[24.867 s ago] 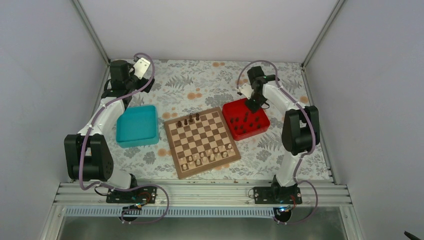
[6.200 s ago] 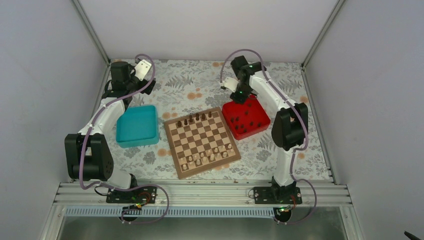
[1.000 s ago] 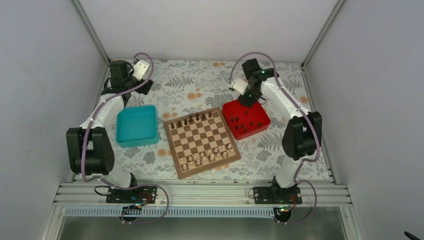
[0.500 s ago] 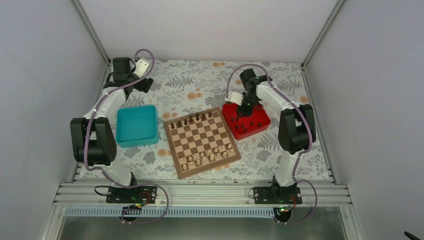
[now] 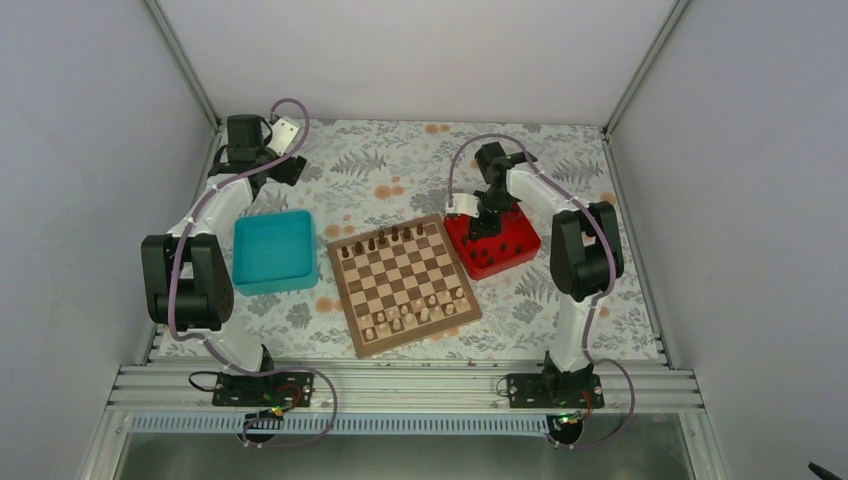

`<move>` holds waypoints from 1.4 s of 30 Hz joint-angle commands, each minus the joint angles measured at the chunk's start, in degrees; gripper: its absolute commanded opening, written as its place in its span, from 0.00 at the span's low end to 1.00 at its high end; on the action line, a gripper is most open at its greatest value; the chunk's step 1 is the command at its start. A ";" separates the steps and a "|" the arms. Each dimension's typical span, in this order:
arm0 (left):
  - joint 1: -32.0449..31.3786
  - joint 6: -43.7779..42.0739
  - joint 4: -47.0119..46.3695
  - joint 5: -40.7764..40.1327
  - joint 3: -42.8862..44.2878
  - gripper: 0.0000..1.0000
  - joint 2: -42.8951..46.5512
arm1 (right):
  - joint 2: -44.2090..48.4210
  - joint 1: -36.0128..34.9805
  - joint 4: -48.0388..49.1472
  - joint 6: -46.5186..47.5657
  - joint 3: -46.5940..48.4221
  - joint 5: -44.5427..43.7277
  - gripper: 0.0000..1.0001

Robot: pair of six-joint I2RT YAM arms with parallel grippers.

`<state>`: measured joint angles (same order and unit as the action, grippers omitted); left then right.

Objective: Set up the chess pieces on the board
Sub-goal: Pick up the chess piece from the storage box.

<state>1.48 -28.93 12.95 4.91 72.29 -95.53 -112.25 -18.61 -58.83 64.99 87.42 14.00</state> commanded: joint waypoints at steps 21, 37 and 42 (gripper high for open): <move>-0.38 -0.06 -0.30 -1.40 0.75 1.00 -1.22 | -7.52 -0.46 -1.81 5.38 4.74 3.48 0.32; -0.42 -0.25 -0.57 -1.40 0.23 1.00 -1.10 | -8.64 -2.28 -1.87 4.67 5.00 4.39 0.28; -0.49 -0.27 -0.50 -1.27 0.34 1.00 -1.11 | -8.58 -2.40 -1.21 3.65 5.14 3.11 0.16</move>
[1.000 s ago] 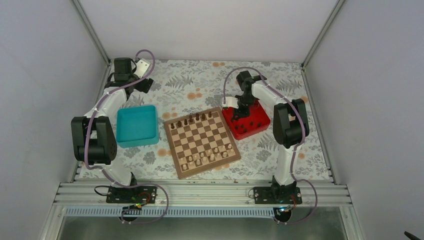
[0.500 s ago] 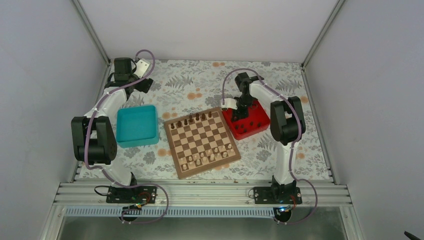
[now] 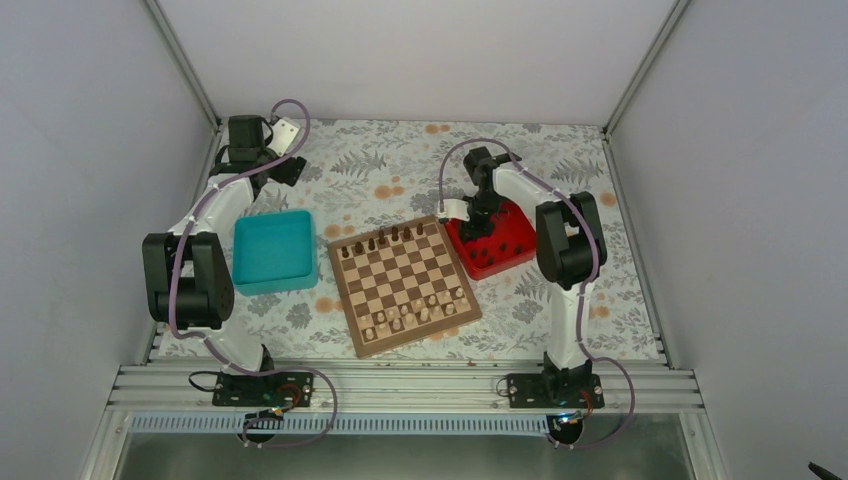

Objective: Set up the chess pieces on the board
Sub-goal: Pick up the chess piece from the storage box, then place the chess piece on the chessboard.

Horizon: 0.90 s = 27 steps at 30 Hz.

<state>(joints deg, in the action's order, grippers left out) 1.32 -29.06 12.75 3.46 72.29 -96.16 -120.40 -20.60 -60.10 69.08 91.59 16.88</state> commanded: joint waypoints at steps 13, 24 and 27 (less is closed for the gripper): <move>-0.36 0.13 -0.28 1.39 0.40 1.00 0.11 | 6.48 -0.85 -3.05 -4.28 5.72 -7.51 0.10; -0.35 0.14 -1.41 2.41 -1.17 1.00 1.88 | 4.85 -6.04 -6.19 -6.94 13.70 -7.93 0.11; -0.38 0.32 -1.65 2.42 -1.36 1.00 2.20 | 3.49 -8.72 -6.32 -7.39 14.94 -6.28 0.11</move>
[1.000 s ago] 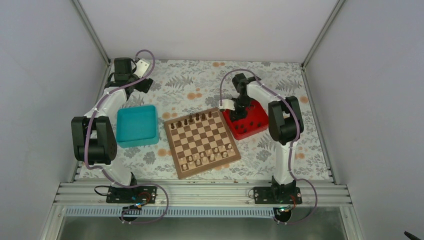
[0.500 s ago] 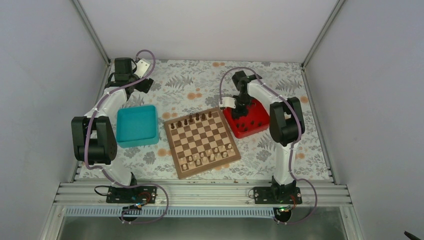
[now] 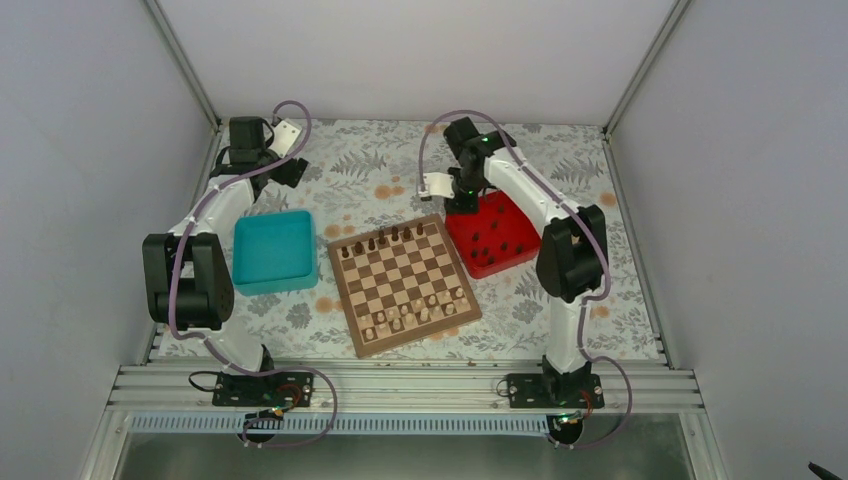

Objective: Set up the chess pieces on the board
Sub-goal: Place the chess piece on the chessboard.

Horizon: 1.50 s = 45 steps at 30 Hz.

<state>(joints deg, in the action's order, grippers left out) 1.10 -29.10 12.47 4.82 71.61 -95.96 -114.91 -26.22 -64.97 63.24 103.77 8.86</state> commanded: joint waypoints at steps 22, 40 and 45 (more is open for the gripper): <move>-0.10 0.32 -2.35 0.81 -2.13 1.00 3.18 | -11.59 -4.90 2.76 -2.18 6.12 3.86 0.14; -0.14 0.37 -2.27 0.96 -2.13 1.00 2.58 | -12.01 -3.94 1.67 -2.30 5.68 4.41 0.14; -0.14 0.28 -2.23 0.89 -2.26 1.00 2.58 | -12.93 -3.84 1.17 -2.55 5.66 4.89 0.14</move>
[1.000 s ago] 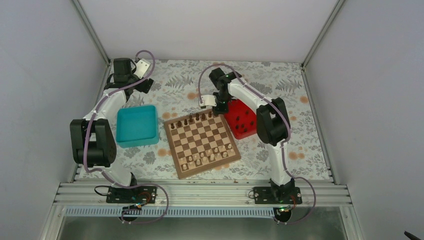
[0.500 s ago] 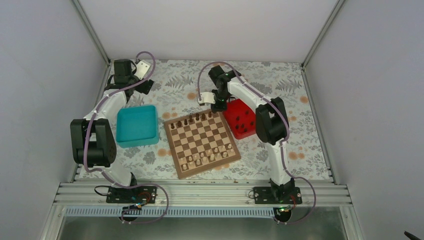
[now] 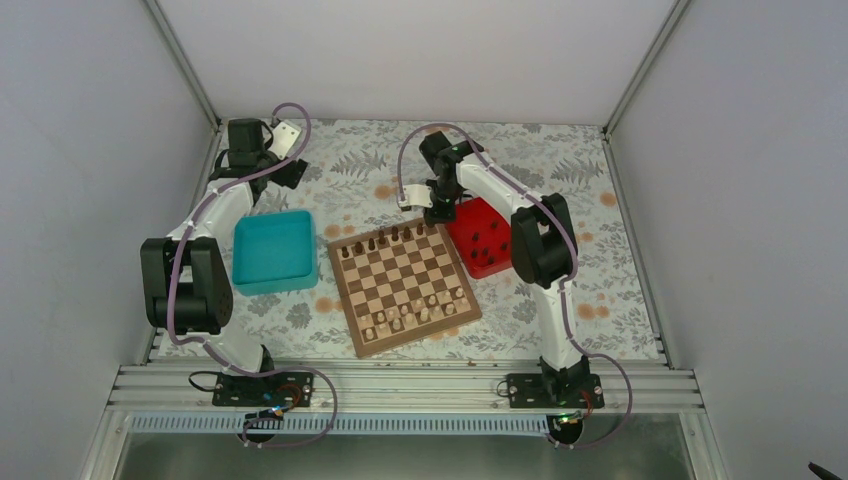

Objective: Set up the chess pieces on the board
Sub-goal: Place the chess piece on the chessboard.

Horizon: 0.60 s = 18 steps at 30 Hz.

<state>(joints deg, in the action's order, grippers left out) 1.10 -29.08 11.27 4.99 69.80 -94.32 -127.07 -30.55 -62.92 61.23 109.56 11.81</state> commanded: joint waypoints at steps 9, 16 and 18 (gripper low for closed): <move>-0.16 0.26 -1.02 0.70 -0.30 1.00 0.65 | -1.04 0.64 -1.15 -0.70 -1.06 3.00 0.15; -0.18 0.25 -0.94 0.81 -0.35 1.00 0.64 | -1.07 0.74 -0.59 -0.83 -1.80 2.48 0.15; -0.18 0.25 -0.99 0.79 -0.32 1.00 0.55 | -1.24 0.69 -0.54 -0.86 -1.78 2.40 0.16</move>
<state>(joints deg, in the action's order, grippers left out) 1.10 -29.08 11.27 4.99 69.80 -94.32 -127.28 -30.26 -63.20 60.97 108.40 13.23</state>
